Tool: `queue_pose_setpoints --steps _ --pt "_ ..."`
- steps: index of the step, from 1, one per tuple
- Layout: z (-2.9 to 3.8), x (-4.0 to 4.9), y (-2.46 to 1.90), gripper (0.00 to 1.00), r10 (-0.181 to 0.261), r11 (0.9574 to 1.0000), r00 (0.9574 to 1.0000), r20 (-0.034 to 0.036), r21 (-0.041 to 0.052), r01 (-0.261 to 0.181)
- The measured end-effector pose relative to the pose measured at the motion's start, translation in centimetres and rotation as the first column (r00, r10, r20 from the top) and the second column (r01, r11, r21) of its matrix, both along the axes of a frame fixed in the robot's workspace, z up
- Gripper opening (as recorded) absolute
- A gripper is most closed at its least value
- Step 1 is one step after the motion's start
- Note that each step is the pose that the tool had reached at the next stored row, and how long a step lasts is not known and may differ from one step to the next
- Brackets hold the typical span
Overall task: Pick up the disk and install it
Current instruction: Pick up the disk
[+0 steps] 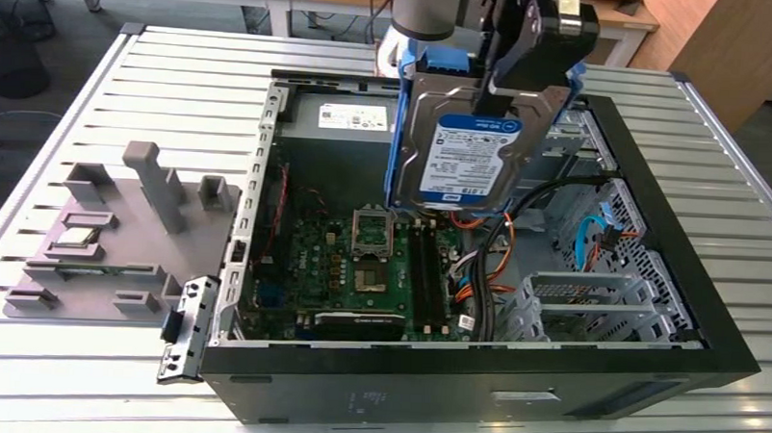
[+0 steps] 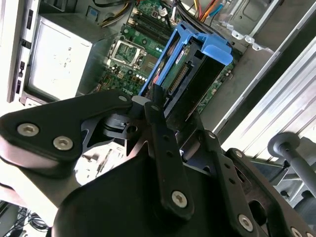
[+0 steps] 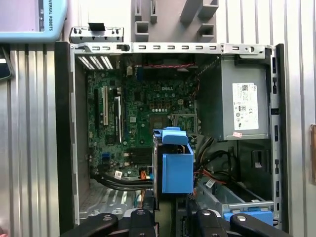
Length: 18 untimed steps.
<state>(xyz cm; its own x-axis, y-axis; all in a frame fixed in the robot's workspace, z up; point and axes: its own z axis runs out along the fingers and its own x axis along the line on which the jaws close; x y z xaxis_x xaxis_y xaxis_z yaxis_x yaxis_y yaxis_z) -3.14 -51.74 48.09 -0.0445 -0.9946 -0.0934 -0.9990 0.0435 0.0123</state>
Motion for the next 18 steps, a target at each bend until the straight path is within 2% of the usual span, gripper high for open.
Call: queue_pose_setpoints --steps 18 --pt "-0.11 3.72 -1.30 0.35 0.000 1.0000 1.0000 -0.0047 0.0001 0.000"
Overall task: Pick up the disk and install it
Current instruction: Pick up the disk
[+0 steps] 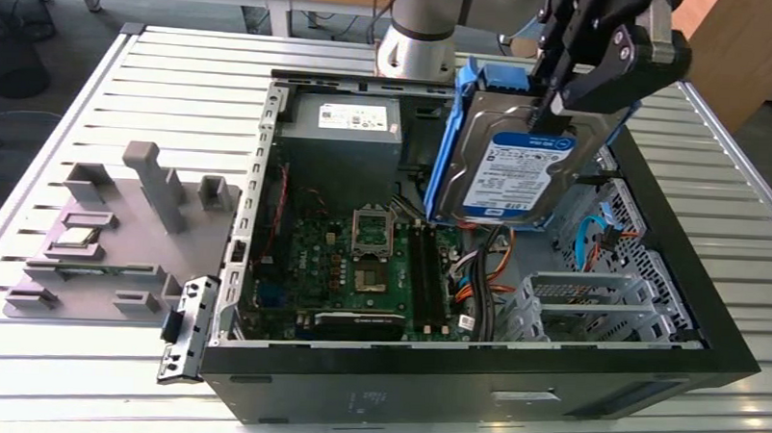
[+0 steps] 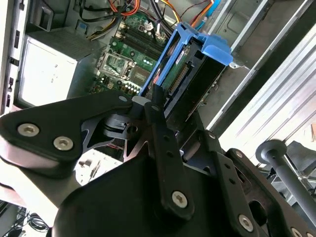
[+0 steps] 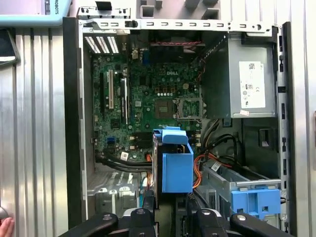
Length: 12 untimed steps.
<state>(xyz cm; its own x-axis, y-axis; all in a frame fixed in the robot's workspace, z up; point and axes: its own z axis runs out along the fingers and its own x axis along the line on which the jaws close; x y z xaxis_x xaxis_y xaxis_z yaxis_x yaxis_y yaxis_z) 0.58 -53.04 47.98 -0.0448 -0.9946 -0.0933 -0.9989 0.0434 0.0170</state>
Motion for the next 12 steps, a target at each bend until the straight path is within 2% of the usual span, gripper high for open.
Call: queue_pose_setpoints --steps 2,12 --pt "-0.01 0.24 -0.24 0.35 0.000 1.0000 1.0000 -0.0001 0.0001 0.000" --pt "-0.04 0.79 -2.17 0.35 -0.002 1.0000 1.0000 -0.0001 0.0000 0.002"
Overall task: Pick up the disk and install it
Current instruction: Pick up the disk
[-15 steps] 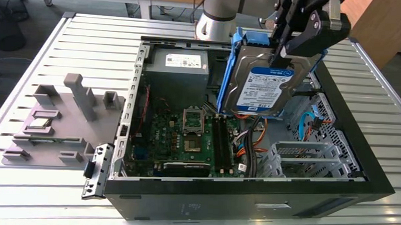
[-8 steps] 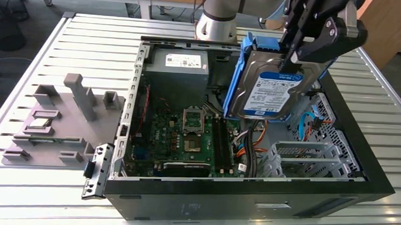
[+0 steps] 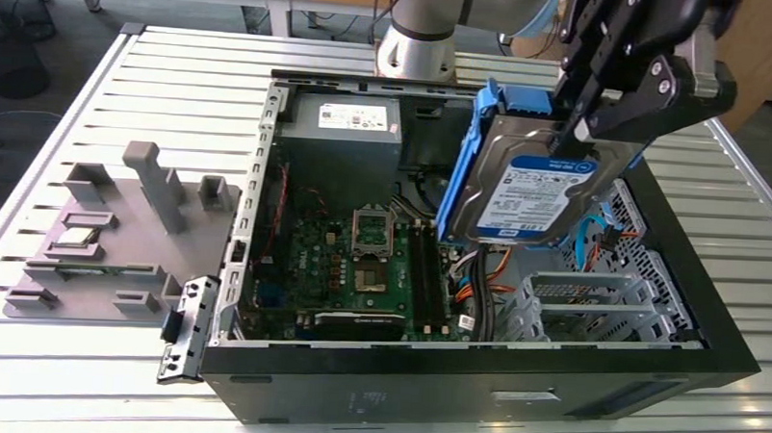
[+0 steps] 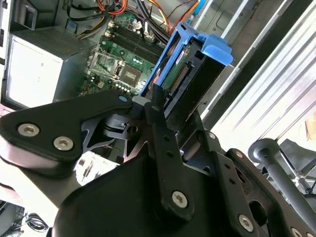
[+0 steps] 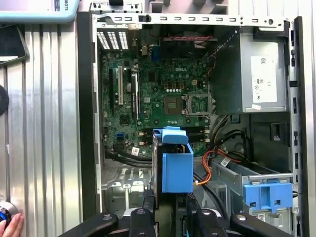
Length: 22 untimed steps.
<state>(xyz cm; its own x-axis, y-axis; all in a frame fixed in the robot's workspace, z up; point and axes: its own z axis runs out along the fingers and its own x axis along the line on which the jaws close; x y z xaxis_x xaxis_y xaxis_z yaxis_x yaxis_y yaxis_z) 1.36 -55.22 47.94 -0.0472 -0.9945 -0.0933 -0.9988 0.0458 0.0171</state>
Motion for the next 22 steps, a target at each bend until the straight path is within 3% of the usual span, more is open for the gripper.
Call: queue_pose_setpoints --steps 12,22 --pt "-0.04 0.63 -2.33 0.35 -0.003 1.0000 1.0000 0.0000 0.0001 0.003" --pt "-0.07 1.89 -3.23 0.35 -0.003 1.0000 1.0000 -0.0017 -0.0001 0.003"
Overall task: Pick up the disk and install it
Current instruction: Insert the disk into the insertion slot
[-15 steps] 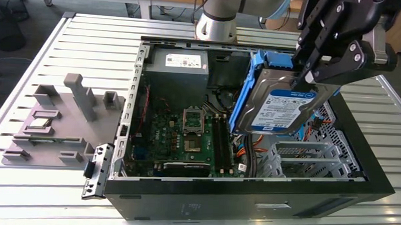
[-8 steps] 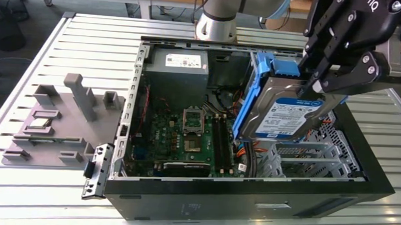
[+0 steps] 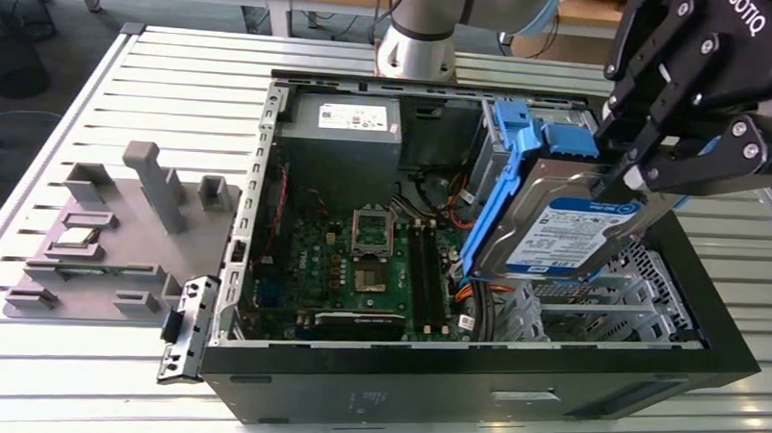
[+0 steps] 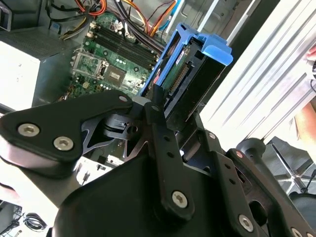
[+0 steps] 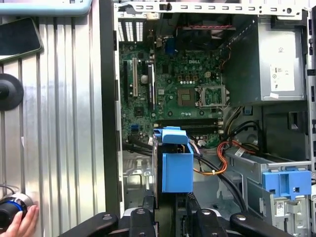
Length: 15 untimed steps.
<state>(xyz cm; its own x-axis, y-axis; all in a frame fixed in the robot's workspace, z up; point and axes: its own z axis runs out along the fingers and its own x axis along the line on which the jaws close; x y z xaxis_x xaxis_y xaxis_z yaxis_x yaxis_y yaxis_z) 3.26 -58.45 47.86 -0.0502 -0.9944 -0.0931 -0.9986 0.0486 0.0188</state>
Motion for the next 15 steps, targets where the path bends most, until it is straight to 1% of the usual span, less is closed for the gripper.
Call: queue_pose_setpoints --steps 5,15 --pt "-0.04 1.10 -0.17 0.35 0.000 1.0000 1.0000 -0.0027 0.0001 0.000" --pt "-0.15 4.07 -0.29 0.35 0.000 1.0000 1.0000 -0.0097 0.0002 0.000"
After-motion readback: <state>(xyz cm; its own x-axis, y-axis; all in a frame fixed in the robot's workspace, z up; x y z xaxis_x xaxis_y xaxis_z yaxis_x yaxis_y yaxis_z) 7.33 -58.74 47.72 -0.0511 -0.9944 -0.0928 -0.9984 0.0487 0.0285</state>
